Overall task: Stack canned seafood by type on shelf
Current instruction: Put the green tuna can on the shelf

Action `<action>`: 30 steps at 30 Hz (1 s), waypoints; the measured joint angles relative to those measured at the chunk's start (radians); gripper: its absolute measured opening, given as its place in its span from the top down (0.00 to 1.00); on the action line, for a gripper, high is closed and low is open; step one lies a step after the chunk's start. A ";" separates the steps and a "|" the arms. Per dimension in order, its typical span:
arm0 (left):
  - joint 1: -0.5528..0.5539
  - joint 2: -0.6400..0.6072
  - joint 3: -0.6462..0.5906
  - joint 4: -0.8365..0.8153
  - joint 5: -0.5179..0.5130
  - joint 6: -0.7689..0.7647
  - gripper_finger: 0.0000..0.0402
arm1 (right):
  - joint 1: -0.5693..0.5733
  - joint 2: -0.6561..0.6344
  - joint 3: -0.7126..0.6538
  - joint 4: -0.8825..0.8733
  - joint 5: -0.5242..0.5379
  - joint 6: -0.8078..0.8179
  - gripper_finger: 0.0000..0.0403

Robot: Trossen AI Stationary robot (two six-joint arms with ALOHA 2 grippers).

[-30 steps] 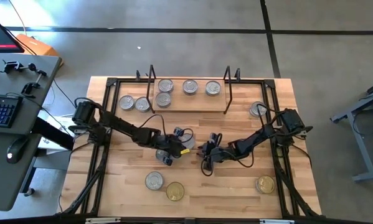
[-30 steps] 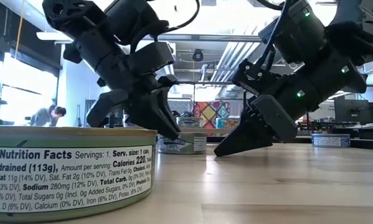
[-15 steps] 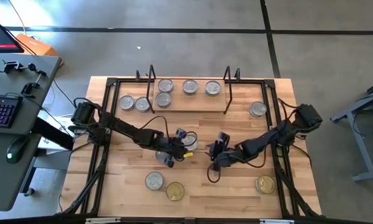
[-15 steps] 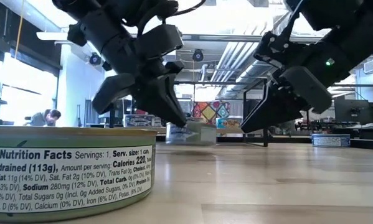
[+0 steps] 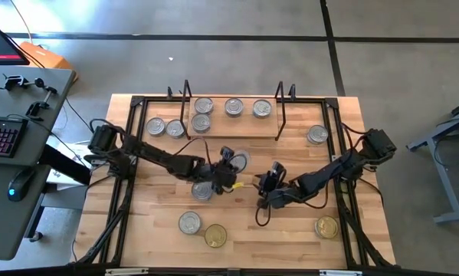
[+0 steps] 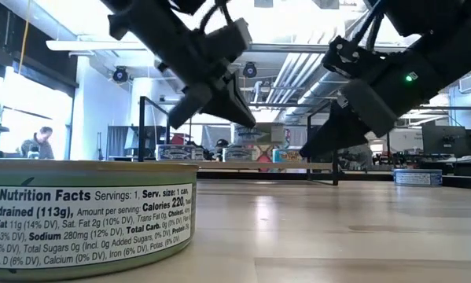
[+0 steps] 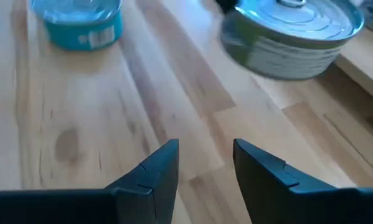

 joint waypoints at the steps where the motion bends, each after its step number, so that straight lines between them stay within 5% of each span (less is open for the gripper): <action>1: 0.020 0.000 0.003 -0.002 -0.011 -0.001 1.00 | 0.000 0.000 0.000 0.008 0.014 0.015 0.64; 6: 0.160 -0.002 0.023 0.015 0.029 -0.052 1.00 | 0.000 0.000 0.000 0.017 0.049 0.083 0.64; 14: 0.339 0.000 0.023 0.004 0.242 -0.068 1.00 | -0.001 0.000 0.000 0.019 0.051 0.100 0.64; 23: 0.402 0.000 0.023 0.007 0.263 -0.063 0.97 | -0.001 0.000 0.000 0.019 0.051 0.171 0.64; 30: 0.405 -0.002 0.023 0.007 0.280 -0.079 0.84 | 0.010 0.000 0.000 0.029 0.044 0.172 0.64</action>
